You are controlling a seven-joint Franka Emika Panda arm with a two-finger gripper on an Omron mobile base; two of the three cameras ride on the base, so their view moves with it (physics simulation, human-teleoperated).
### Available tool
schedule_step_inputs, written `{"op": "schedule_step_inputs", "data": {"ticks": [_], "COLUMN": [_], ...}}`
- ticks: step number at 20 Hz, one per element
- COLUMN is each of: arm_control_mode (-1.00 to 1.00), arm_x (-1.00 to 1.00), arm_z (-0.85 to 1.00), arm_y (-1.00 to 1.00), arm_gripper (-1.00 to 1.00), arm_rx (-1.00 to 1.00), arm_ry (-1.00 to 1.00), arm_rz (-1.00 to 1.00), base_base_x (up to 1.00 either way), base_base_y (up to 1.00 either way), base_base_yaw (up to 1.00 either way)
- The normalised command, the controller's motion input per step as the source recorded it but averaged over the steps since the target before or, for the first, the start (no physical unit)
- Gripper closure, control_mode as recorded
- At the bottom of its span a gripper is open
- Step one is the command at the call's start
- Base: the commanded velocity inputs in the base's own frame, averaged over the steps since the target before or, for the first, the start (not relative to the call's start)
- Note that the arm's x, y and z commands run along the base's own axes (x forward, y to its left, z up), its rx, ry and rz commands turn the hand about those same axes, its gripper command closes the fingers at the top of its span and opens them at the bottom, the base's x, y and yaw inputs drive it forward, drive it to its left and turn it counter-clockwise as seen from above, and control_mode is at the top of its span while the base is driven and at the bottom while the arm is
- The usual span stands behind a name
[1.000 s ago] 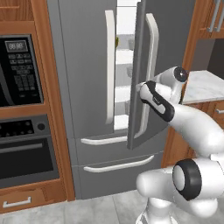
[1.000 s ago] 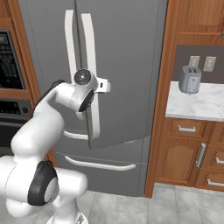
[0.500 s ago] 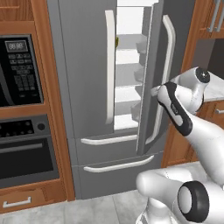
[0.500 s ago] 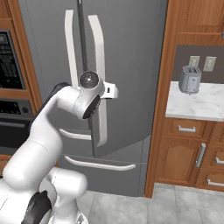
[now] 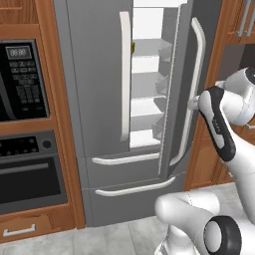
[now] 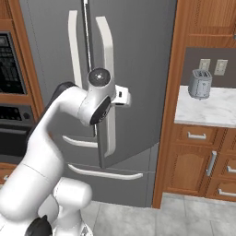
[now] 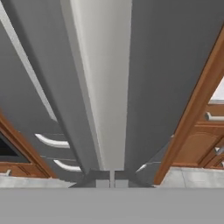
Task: Retrieve the sausage and cheese from the fridge and place them on the cutting board on the counter.
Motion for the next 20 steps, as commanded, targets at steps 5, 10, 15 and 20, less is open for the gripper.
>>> {"op": "schedule_step_inputs", "data": {"ticks": [5,10,15,20], "arm_control_mode": [-1.00,-1.00,-1.00,-1.00], "arm_x": [-0.51,-0.40,-0.13,0.04], "arm_z": [-0.01,0.00,0.00,0.02], "arm_y": [0.07,0.41,0.63,0.63], "arm_gripper": [-1.00,-1.00,-1.00,-1.00], "arm_rx": [0.01,0.06,0.01,0.04], "arm_ry": [0.03,0.00,0.15,0.17], "arm_rz": [0.00,-0.02,0.00,-0.12], "base_base_x": [0.00,0.00,0.00,0.00], "base_base_y": [0.00,0.00,0.00,0.00], "base_base_yaw": [0.00,0.00,0.00,0.00]}}
